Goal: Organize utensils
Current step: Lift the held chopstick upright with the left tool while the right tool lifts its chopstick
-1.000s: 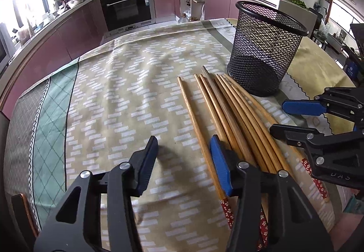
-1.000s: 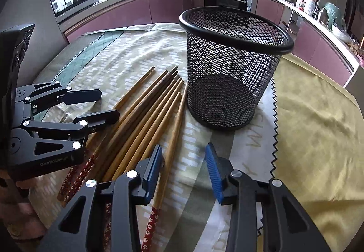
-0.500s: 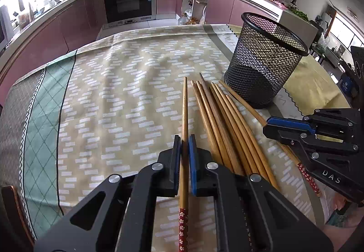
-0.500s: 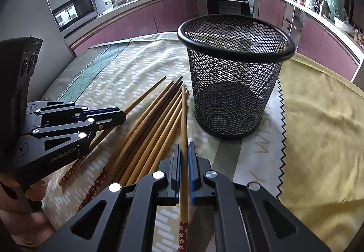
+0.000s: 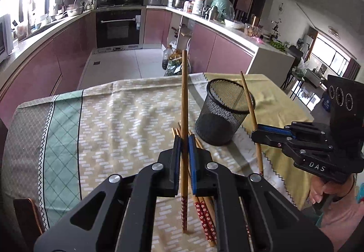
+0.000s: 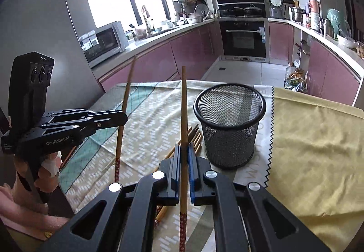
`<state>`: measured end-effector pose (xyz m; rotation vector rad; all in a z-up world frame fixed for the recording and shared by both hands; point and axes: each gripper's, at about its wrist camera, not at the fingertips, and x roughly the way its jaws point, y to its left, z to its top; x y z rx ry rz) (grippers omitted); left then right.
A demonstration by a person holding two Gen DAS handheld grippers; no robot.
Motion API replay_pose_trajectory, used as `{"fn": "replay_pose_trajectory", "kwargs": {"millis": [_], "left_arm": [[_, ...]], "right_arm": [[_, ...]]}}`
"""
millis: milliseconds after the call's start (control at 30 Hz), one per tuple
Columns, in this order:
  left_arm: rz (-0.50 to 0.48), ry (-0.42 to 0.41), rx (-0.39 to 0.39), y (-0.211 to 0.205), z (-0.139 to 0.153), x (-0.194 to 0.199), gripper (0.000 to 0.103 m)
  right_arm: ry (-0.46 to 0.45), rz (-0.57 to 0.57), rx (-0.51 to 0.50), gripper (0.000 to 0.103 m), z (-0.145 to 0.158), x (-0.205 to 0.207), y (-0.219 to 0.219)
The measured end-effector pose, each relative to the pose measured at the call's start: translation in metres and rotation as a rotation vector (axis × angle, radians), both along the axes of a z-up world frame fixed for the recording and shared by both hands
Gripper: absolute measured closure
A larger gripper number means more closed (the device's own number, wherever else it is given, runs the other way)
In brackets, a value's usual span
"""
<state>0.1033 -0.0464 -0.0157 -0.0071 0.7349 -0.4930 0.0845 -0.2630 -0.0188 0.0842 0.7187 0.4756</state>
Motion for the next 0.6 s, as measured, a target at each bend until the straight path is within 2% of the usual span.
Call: {"fn": "replay_pose_trajectory", "kwargs": {"millis": [300, 600], "left_arm": [[-0.020, -0.123, -0.090, 0.000, 0.065, -0.022, 0.095], [-0.068, -0.193, -0.154, -0.026, 0.112, -0.014, 0.095]], "right_arm": [[-0.139, -0.008, 0.067, 0.097, 0.043, 0.001, -0.020], [-0.252, -0.024, 0.083, 0.097, 0.091, 0.012, -0.036]]}}
